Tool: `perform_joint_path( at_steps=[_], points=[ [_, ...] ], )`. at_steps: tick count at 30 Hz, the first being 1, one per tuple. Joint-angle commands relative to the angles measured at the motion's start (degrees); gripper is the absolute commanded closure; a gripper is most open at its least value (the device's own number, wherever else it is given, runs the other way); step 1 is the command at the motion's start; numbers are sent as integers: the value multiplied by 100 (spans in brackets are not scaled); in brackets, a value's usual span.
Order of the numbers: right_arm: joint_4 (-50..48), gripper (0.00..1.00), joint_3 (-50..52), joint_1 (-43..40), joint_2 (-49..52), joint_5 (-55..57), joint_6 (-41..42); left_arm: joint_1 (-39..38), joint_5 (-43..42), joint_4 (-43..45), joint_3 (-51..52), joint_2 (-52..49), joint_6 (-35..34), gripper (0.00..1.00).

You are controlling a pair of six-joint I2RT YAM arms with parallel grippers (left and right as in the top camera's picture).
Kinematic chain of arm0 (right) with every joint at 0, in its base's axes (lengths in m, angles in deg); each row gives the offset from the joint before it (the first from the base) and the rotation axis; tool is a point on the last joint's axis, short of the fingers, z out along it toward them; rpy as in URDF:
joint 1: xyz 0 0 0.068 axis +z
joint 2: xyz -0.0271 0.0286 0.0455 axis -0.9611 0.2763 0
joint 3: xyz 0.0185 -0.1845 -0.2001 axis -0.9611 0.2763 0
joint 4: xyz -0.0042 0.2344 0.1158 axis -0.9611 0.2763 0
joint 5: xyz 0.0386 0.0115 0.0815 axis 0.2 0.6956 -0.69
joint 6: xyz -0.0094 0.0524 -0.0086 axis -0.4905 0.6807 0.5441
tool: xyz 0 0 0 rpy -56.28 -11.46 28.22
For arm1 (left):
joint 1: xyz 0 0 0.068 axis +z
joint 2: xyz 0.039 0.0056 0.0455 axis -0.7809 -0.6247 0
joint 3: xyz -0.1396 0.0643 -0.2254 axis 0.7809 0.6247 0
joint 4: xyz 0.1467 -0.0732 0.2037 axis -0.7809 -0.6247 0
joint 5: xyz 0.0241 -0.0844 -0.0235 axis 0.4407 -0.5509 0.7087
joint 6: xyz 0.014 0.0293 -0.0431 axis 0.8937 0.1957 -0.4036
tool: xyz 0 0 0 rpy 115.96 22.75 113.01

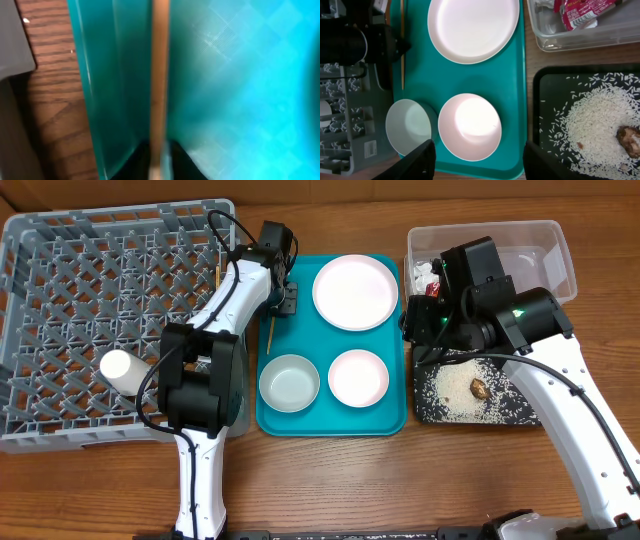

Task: Sort waste into correct bins and load items into the dishwasher
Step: 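Grasp the second chopstick with the left gripper and place it in the rack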

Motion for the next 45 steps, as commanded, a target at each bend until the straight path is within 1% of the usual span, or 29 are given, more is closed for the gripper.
perform_joint_path(
  at_steps=[1,3,9,11,14,19,23,27,30,32,36,39,42,43,45],
  points=[
    [-28,43,-74,22,-26,-9,11,0,-111,-149,4,-201,-44,92],
    [-31,43,-74,22,-26,-9,11,22,-109,-365,-186,-59,-199,95],
    [-2,43,-74,22,-26,-9,9,107,-28,-1377,-1040,667,-262,94],
    [11,43,-74,22,-26,-9,11,160,212,-1755,-1316,1016,-264,93],
    [11,43,-74,22,-26,-9,9,256,656,-2087,-1392,1502,-282,92],
    [11,43,-74,22,-26,-9,9,511,1167,-2516,-1392,1816,-494,92],
    [11,43,-74,22,-26,-7,9,774,1036,-2420,-1117,1698,-542,92],
    [11,43,-74,22,-26,-7,9,885,861,-1838,-409,1534,-463,93],
    [9,42,-74,22,-26,-4,7,890,861,-1399,22,1432,-151,93],
    [4,42,-74,22,-26,-7,9,890,874,-1233,136,1392,28,91],
    [4,43,-74,22,-26,-7,9,890,907,-1051,153,1292,155,88],
    [7,43,-74,22,-26,-7,9,883,855,-1110,153,1274,149,87],
    [9,43,-74,22,-26,-7,9,879,678,-1292,66,1333,140,76],
    [9,43,-74,22,-26,-7,9,879,597,-1401,-13,1344,136,73],
    [4,42,-76,22,-26,-7,9,879,352,-1718,-291,1443,87,73]
  ],
)
